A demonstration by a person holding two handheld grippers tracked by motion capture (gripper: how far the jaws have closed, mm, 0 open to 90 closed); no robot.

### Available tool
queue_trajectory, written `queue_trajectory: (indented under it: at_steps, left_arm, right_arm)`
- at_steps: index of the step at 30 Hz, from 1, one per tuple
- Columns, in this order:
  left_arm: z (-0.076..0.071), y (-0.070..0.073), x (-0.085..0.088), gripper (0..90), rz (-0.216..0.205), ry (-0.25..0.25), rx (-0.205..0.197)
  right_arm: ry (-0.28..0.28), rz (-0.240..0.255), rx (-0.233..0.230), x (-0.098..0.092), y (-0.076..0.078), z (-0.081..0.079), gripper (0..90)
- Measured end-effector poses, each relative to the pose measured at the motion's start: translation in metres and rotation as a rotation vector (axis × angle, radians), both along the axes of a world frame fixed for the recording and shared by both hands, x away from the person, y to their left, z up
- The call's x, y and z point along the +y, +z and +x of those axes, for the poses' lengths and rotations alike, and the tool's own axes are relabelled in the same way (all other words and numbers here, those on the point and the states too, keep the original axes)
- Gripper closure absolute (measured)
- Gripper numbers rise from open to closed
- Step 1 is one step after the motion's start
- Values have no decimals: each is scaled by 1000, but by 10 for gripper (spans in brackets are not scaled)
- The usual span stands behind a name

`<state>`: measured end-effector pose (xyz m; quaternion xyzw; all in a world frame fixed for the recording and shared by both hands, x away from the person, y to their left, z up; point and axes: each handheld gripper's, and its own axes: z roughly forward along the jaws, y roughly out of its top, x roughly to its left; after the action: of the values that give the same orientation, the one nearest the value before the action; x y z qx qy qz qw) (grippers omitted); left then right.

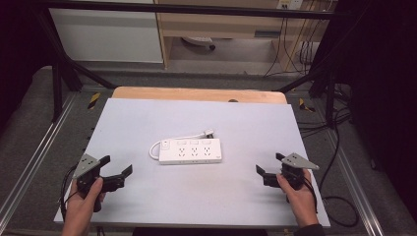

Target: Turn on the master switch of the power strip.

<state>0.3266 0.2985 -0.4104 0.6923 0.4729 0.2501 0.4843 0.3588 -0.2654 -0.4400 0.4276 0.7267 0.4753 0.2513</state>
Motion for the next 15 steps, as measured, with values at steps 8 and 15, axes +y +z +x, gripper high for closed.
queue_trajectory:
  at_steps: [8, 15]
  left_arm:
    - [-2, 7, -6, 80, -8, 5, -26]
    - [-6, 12, -10, 91, -33, -9, -63]
  right_arm:
    - [-5, 4, 2, -4, 1, -3, 75]
    - [-19, 20, -23, 0, 10, -8, 82]
